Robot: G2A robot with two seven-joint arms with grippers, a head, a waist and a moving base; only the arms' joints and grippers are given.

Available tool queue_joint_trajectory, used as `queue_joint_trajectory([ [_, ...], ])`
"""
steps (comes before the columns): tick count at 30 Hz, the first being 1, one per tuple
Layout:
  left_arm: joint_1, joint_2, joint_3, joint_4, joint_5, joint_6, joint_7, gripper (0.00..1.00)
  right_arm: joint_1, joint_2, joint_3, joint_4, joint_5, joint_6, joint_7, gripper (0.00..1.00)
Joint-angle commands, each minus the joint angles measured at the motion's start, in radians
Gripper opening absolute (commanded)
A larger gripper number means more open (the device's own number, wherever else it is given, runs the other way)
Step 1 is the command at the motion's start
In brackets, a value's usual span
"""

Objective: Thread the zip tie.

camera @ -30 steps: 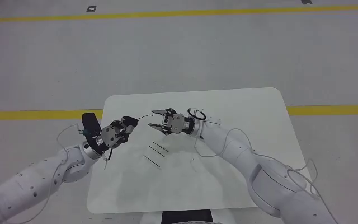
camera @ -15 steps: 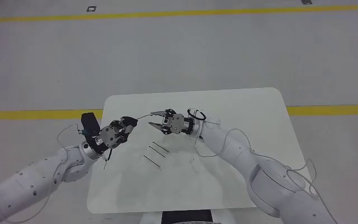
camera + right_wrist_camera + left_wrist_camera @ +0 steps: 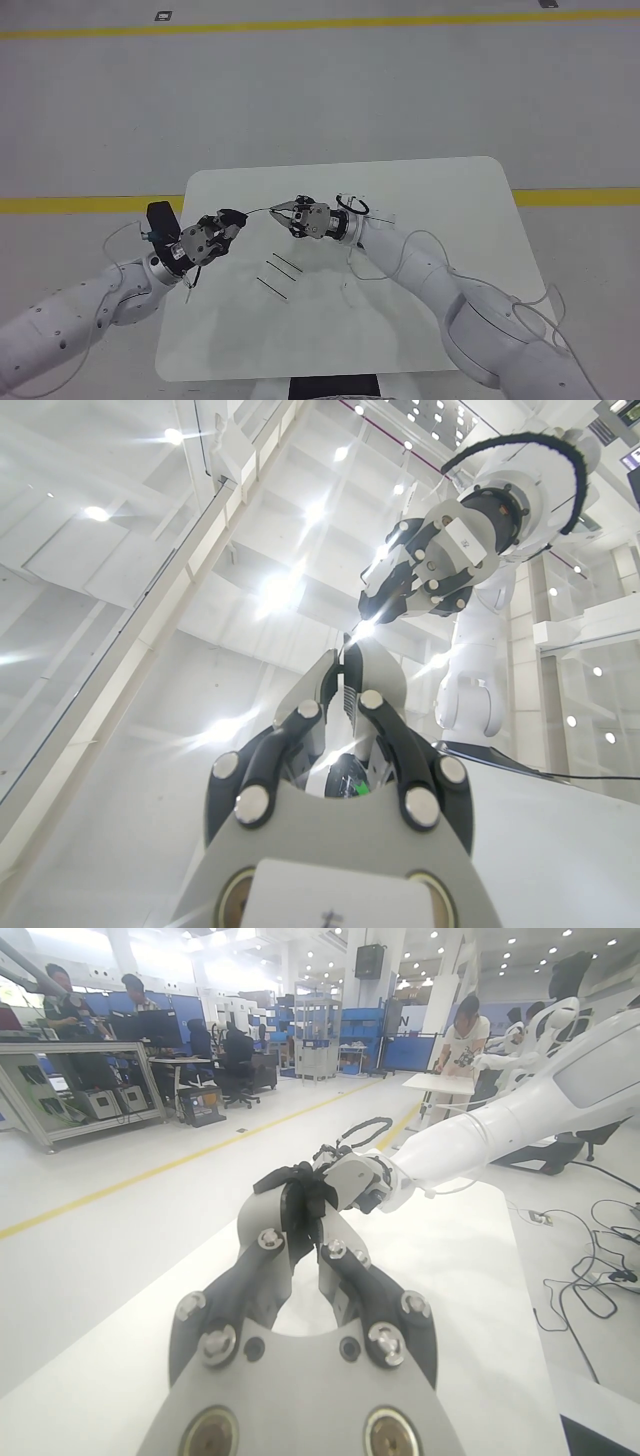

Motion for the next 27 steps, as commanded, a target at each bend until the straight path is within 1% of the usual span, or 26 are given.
queue_joint_trajectory([
  [1, 0.0, 0.0, 0.0, 0.001, -0.001, 0.0, 0.0, 0.0, 0.001, 0.0, -0.001, 0.0, 0.0, 0.0, 0.0, 0.0],
  [8, -0.002, -0.001, 0.0, 0.008, -0.007, 0.0, -0.001, 0.0, 0.004, 0.0, -0.007, 0.003, 0.0, 0.0, 0.0, 0.0],
  [9, -0.002, -0.001, 0.0, 0.009, -0.009, 0.0, -0.003, 0.38, 0.006, 0.001, -0.01, 0.004, 0.0, 0.0, 0.0, 0.0],
  [10, -0.003, -0.002, 0.0, 0.009, -0.01, 0.0, -0.005, 0.6, 0.009, 0.001, -0.013, 0.007, 0.0, 0.0, 0.0, 0.0],
  [11, -0.003, -0.002, 0.0, 0.01, -0.012, 0.0, -0.006, 0.9, 0.012, 0.002, -0.017, 0.013, 0.0, 0.0, 0.0, 0.0],
  [12, -0.003, -0.002, 0.0, 0.011, -0.014, 0.0, -0.007, 1.0, 0.014, 0.001, -0.02, 0.014, 0.0, 0.0, 0.0, 0.0],
  [22, -0.006, -0.004, 0.0, 0.013, -0.029, 0.0, -0.007, 1.0, 0.032, 0.002, -0.025, 0.029, 0.0, 0.0, 0.0, 0.0],
  [27, -0.008, -0.004, 0.0, 0.018, -0.058, 0.0, 0.008, 1.0, 0.058, 0.004, -0.025, 0.045, 0.0, 0.0, 0.0, 0.0],
])
